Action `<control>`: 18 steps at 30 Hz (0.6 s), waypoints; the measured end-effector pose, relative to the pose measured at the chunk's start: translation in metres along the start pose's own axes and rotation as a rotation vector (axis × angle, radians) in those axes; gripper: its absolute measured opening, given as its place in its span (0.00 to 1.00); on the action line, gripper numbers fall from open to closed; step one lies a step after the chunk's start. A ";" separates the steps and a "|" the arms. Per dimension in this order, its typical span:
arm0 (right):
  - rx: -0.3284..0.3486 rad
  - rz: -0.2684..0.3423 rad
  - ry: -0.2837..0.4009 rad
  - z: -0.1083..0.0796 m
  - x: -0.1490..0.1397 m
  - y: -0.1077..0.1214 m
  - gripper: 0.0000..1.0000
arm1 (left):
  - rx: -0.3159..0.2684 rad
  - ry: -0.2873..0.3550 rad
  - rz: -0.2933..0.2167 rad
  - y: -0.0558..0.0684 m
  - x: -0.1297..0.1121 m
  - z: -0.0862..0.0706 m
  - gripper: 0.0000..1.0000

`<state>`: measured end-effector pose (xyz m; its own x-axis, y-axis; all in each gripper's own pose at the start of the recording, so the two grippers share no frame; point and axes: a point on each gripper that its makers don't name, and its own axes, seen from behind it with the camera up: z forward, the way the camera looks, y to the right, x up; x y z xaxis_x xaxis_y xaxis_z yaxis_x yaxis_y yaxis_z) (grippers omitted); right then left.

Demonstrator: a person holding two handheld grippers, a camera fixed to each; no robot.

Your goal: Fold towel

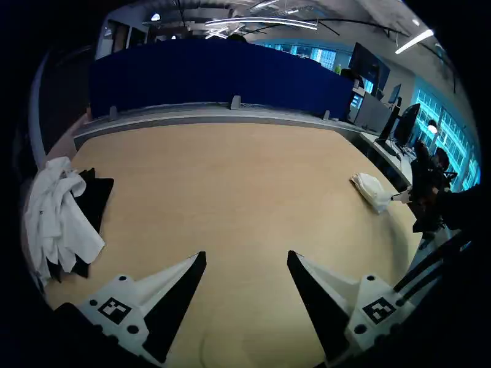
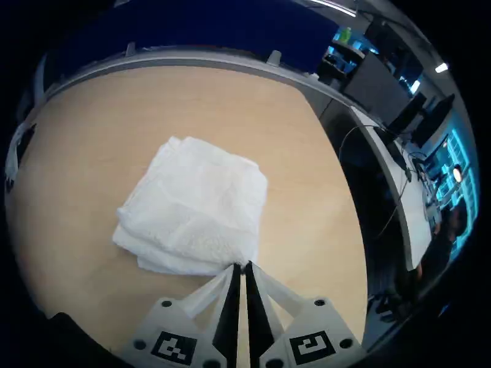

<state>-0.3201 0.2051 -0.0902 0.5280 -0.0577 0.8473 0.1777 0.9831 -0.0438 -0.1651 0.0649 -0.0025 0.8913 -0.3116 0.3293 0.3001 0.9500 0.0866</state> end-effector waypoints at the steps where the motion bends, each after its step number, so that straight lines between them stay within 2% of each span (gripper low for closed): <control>1: 0.002 0.002 -0.006 0.000 -0.002 -0.001 0.10 | 0.000 0.001 0.001 0.000 0.000 0.000 0.98; 4: 0.007 0.003 -0.015 0.000 -0.007 -0.002 0.19 | -0.002 0.004 0.002 0.001 0.001 -0.001 0.98; 6: 0.010 0.002 -0.014 -0.001 -0.009 -0.004 0.31 | -0.004 0.006 0.001 0.001 0.002 -0.001 0.98; 12: -0.003 -0.007 -0.017 -0.003 -0.018 0.003 0.38 | -0.005 0.006 0.000 0.002 0.002 0.001 0.98; 14: -0.004 -0.007 -0.018 -0.004 -0.020 0.004 0.48 | -0.006 0.007 0.002 0.003 0.003 0.002 0.98; 18: -0.008 -0.009 -0.017 -0.007 -0.024 0.007 0.59 | -0.007 0.009 0.003 0.005 0.005 0.003 0.98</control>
<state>-0.3261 0.2118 -0.1141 0.5122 -0.0635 0.8565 0.1892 0.9811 -0.0404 -0.1602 0.0683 0.0022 0.8952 -0.3091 0.3211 0.2998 0.9507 0.0794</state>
